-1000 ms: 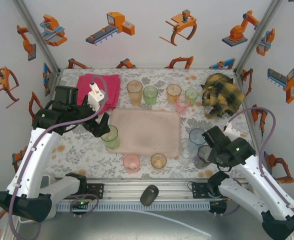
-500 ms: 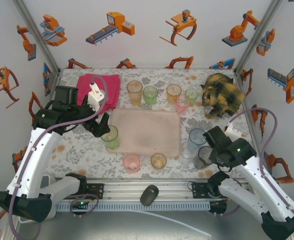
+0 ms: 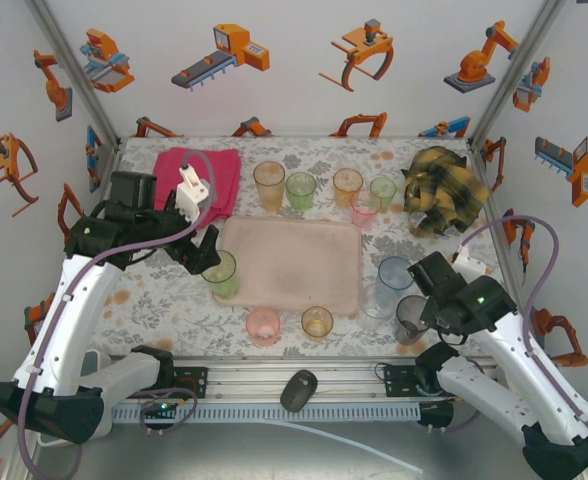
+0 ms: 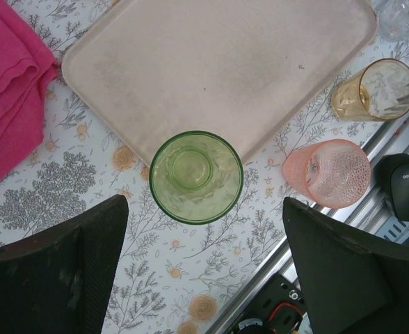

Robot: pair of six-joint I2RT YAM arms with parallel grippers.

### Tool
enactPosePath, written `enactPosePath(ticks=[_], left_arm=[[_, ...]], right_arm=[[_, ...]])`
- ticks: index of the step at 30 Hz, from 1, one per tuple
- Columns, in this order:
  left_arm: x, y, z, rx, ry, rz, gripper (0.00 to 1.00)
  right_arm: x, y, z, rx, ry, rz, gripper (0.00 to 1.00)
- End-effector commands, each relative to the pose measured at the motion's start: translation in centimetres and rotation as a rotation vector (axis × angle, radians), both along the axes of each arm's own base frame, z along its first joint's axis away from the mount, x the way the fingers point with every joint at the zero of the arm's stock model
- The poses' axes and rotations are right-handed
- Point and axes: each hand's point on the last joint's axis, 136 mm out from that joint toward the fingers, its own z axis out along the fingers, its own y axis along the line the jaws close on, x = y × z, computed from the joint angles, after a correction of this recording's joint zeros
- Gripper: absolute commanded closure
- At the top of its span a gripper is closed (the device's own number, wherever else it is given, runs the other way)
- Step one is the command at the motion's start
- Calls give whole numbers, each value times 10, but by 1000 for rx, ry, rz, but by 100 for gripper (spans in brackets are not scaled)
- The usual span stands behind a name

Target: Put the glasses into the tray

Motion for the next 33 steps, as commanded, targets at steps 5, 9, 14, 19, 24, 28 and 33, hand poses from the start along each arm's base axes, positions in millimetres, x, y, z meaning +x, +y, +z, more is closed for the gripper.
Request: enactPosePath(ticks=[5, 9, 14, 19, 24, 28, 33], left_arm=[[-1, -4, 5, -25, -10, -23, 16], [1, -4, 7, -19, -20, -23, 16], [4, -5, 8, -23, -17, -25, 16], [6, -5, 15, -21, -33, -23, 15], [8, -6, 26, -31, -55, -24, 15], [10, -6, 30, -33, -81, -23, 14], [13, -8, 38, -54, -86, -18, 14]], right_arm=[[-6, -11, 17, -27, -17, -18, 100], [-7, -16, 25, -37, -35, -27, 100], [-7, -21, 38, -49, -69, -35, 100], [-8, -29, 60, -74, -108, -43, 100], [-7, -33, 86, -89, -146, -32, 100], [-6, -35, 104, -92, -174, -25, 100], [-3, -35, 120, -106, -190, 7, 100]])
